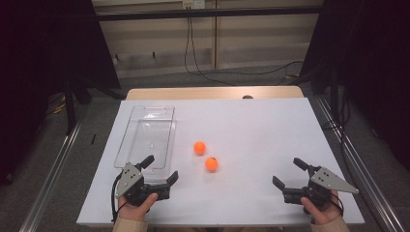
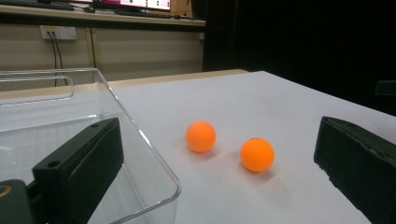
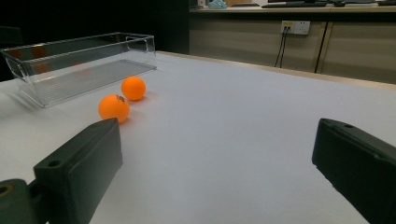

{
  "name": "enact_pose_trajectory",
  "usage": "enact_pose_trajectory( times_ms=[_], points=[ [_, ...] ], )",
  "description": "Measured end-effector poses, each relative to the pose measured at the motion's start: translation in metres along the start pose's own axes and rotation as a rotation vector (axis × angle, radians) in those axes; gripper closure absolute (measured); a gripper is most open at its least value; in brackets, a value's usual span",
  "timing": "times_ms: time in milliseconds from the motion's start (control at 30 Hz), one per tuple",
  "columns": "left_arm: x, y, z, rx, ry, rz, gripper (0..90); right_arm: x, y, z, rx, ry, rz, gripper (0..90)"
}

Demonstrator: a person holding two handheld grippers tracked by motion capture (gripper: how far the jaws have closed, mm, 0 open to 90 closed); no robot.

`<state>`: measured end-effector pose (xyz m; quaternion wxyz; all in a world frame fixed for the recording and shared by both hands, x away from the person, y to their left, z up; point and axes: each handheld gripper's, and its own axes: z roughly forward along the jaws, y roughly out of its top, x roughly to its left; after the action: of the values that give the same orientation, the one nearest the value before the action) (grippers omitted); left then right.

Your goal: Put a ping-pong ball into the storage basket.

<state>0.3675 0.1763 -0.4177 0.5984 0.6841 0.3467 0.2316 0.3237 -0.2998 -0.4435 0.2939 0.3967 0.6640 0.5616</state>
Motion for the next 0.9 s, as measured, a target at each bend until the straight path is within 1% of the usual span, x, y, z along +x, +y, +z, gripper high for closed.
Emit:
enact_pose_trajectory(
  times_ms=[33, 67, 100, 133, 233, 267, 300, 333, 367, 400, 433, 467, 500, 567, 633, 700, 733, 800, 833, 900],
  points=[
    [0.000, 0.000, 0.000, 0.000, 0.000, 0.000, 1.5, 0.000, 0.000, 0.000, 0.000, 0.000, 0.000, 1.3],
    [-0.002, 0.000, 0.001, 0.002, 0.001, -0.013, 1.5, 0.000, 0.000, 0.001, 0.004, 0.003, 0.011, 1.3],
    [-0.002, 0.000, 0.001, 0.002, 0.001, -0.013, 1.5, 0.000, 0.000, 0.001, 0.004, 0.003, 0.011, 1.3],
    [-0.002, 0.001, 0.003, 0.001, -0.009, -0.002, 1.5, -0.001, 0.000, 0.001, 0.006, 0.005, 0.004, 1.3],
    [-0.004, 0.003, 0.005, -0.002, -0.011, -0.009, 1.4, -0.002, -0.001, 0.000, 0.002, 0.000, 0.004, 1.3],
    [-0.005, 0.004, 0.007, 0.008, -0.016, -0.004, 1.4, -0.002, -0.001, 0.000, 0.002, -0.003, 0.004, 1.3],
    [-0.005, 0.004, 0.008, 0.005, -0.015, -0.001, 1.4, -0.002, -0.001, 0.000, 0.004, -0.002, 0.012, 1.3],
    [-0.006, 0.004, 0.009, 0.002, -0.020, -0.008, 1.4, -0.002, -0.001, 0.000, 0.004, -0.002, 0.017, 1.3],
    [-0.008, 0.005, 0.010, 0.008, -0.018, -0.010, 1.4, -0.002, -0.001, 0.000, 0.001, -0.006, 0.020, 1.3],
    [-0.008, 0.005, 0.011, 0.008, -0.027, -0.005, 1.4, -0.002, -0.001, 0.000, 0.001, -0.006, 0.017, 1.3],
    [-0.010, 0.006, 0.012, 0.008, -0.029, -0.006, 1.4, -0.002, -0.001, 0.000, 0.005, 0.000, 0.003, 1.3],
    [-0.010, 0.007, 0.014, 0.006, -0.031, 0.000, 1.4, -0.002, -0.001, -0.001, 0.007, 0.002, 0.006, 1.3],
    [-0.012, 0.008, 0.014, 0.012, -0.031, -0.001, 1.4, -0.002, -0.001, -0.001, 0.006, 0.002, 0.007, 1.3],
    [-0.013, 0.008, 0.016, 0.007, -0.033, -0.008, 1.4, -0.002, -0.001, -0.001, 0.006, 0.001, 0.005, 1.3],
    [-0.014, 0.009, 0.018, 0.007, -0.042, 0.001, 1.4, -0.002, -0.001, 0.000, 0.003, 0.001, 0.006, 1.3],
    [-0.016, 0.010, 0.021, 0.006, -0.050, -0.009, 1.4, -0.002, -0.001, 0.001, 0.001, 0.004, 0.005, 1.3],
    [-0.016, 0.010, 0.022, 0.007, -0.042, -0.008, 1.4, -0.002, -0.001, 0.001, 0.003, 0.005, 0.008, 1.3],
    [-0.017, 0.010, 0.024, 0.015, -0.042, 0.000, 1.4, -0.001, -0.001, 0.001, 0.005, 0.006, 0.016, 1.3],
    [-0.017, 0.010, 0.025, 0.016, -0.053, 0.005, 1.4, -0.002, -0.001, 0.002, 0.001, 0.003, 0.016, 1.3],
    [-0.018, 0.010, 0.028, 0.016, -0.052, -0.005, 1.4, -0.002, -0.001, 0.002, 0.005, 0.008, 0.018, 1.3]
  ],
)
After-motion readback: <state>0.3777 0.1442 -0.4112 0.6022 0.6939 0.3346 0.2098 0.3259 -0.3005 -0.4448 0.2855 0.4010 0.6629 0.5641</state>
